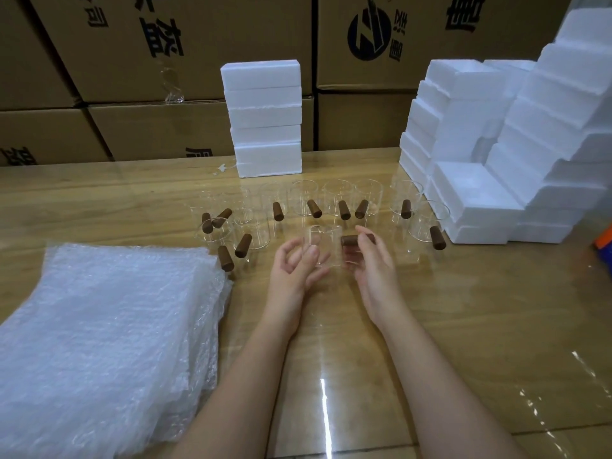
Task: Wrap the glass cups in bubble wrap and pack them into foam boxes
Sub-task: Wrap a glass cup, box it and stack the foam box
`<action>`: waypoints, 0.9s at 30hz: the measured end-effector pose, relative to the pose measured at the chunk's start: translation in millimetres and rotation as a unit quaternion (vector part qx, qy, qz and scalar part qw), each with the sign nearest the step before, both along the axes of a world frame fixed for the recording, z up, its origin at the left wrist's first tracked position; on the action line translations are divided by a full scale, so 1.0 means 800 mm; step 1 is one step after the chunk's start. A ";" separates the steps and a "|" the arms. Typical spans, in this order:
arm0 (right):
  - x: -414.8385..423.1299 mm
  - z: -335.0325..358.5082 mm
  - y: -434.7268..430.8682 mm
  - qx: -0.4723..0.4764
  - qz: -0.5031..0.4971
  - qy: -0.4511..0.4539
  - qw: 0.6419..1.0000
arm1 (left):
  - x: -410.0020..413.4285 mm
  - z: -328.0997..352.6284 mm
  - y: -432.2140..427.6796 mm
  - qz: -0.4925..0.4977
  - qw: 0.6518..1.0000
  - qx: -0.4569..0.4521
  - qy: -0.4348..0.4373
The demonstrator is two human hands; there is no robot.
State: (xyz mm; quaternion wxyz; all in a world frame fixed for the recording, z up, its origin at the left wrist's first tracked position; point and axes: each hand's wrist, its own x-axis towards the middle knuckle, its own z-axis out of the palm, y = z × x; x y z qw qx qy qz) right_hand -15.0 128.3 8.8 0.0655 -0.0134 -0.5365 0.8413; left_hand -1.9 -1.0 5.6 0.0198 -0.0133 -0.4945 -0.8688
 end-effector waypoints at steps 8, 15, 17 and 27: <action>0.003 -0.003 -0.011 0.055 0.098 -0.048 0.993 | -0.002 -0.004 0.000 0.036 0.999 -0.023 0.007; 0.007 -0.007 -0.024 0.048 0.013 -0.027 0.998 | -0.005 -0.009 0.002 0.137 0.984 -0.111 0.026; 0.008 -0.006 -0.028 0.071 -0.018 -0.011 0.997 | -0.003 -0.007 0.006 0.114 0.985 -0.124 0.026; 0.014 -0.001 -0.024 0.037 0.066 -0.002 0.997 | -0.004 0.000 -0.010 -0.073 0.987 0.139 -0.029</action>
